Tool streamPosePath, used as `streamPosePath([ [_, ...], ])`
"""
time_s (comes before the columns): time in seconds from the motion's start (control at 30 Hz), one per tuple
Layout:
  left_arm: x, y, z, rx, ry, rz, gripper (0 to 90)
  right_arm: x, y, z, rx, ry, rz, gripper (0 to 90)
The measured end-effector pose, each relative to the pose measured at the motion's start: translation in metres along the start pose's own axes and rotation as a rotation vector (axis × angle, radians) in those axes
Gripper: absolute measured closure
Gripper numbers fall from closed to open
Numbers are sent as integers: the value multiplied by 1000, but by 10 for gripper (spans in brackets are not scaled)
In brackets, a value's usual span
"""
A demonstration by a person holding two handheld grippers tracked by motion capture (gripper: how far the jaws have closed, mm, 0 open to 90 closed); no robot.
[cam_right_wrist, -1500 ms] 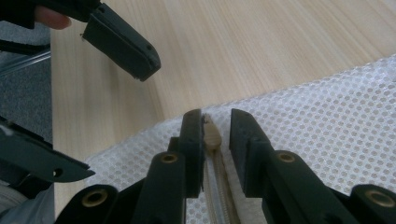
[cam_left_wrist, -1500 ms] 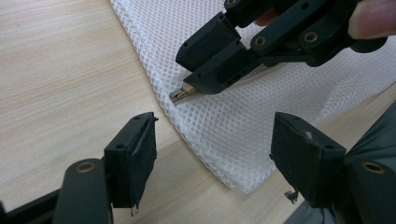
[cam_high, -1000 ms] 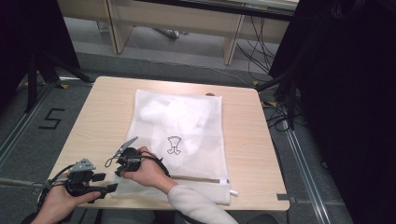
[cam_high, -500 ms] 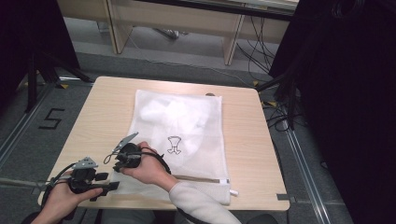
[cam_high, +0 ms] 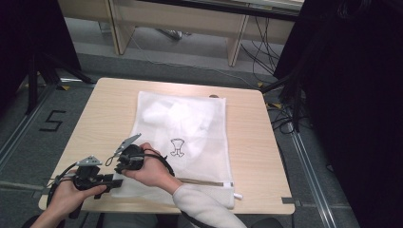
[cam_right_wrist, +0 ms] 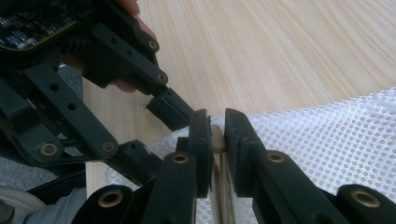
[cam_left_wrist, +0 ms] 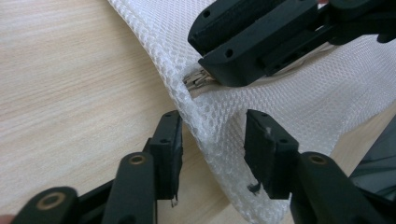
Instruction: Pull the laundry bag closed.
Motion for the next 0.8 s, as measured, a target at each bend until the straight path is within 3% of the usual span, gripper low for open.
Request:
streamPosePath([
  [0.23,4,-5,-2,17,-40,19,724,-2,-2,-1,3,15,3,822],
  [0.4,3,-5,-2,-8,-58,14,833,-2,-1,3,-3,20,-4,823],
  [0.47,2,-5,-2,-8,-66,14,841,-3,-1,3,-3,20,-3,823],
  [0.53,4,-4,-3,-19,-38,6,848,-5,0,4,-4,21,-2,823],
  [0.63,2,-5,-3,-29,-59,13,851,-7,2,4,7,21,-7,823],
  [0.67,0,-6,-2,-11,-75,21,851,-7,2,4,7,21,-7,823],
  [0.7,2,-5,-3,-32,-62,17,851,-6,2,5,25,14,-6,823],
  [0.77,0,-6,-2,-18,-81,21,851,-6,1,5,26,13,-5,822],
  [0.8,3,-4,-3,-65,-54,25,851,-5,3,5,-3,22,-6,822],
])
Point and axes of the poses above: each handheld gripper's, and its own axes: x roughly forward along the jaws, z roughly out of its underside, y roughly to its right, the point moved 5 cm from there along x, roughly forward along the jaws
